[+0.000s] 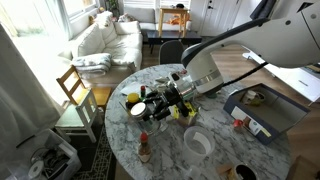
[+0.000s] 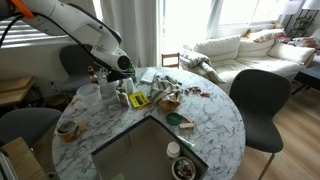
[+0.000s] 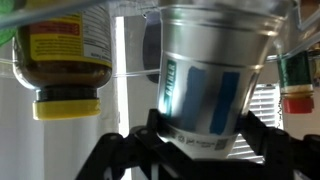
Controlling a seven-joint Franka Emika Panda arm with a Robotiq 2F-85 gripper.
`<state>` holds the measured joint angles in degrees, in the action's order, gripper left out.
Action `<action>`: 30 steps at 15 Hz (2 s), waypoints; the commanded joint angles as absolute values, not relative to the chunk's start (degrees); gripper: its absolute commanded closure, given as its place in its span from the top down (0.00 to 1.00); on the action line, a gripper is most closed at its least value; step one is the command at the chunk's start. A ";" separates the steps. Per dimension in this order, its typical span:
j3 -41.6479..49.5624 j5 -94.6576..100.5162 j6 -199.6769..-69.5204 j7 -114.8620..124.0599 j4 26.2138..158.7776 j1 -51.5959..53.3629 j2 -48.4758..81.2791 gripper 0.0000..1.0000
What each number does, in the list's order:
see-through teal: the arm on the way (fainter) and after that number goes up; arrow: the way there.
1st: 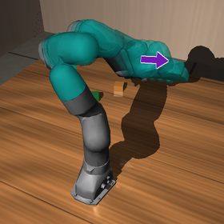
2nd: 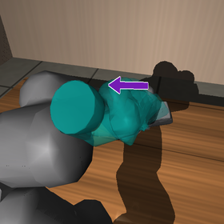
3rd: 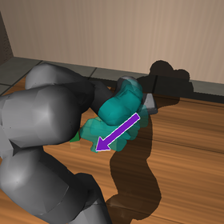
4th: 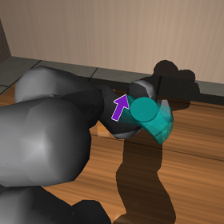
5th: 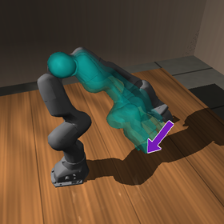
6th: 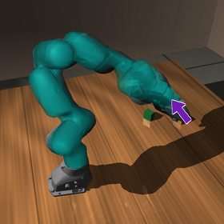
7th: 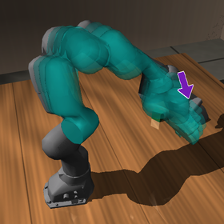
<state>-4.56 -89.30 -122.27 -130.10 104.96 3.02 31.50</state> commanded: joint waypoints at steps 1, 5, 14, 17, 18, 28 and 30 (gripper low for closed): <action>-3.99 -89.70 -120.11 -129.70 104.06 2.92 32.77 0.96; -3.96 -89.55 -120.02 -129.39 104.12 2.98 32.58 1.00; -3.70 -88.64 -120.85 -125.52 106.01 3.67 27.65 1.00; -2.67 -84.26 -124.13 -117.63 109.53 5.08 20.27 1.00; -2.27 -81.23 -125.41 -114.08 110.93 5.58 17.45 1.00; -4.28 -62.19 -133.40 -91.59 115.66 5.80 6.89 1.00; -4.26 -62.12 -133.54 -91.48 116.08 5.81 6.78 1.00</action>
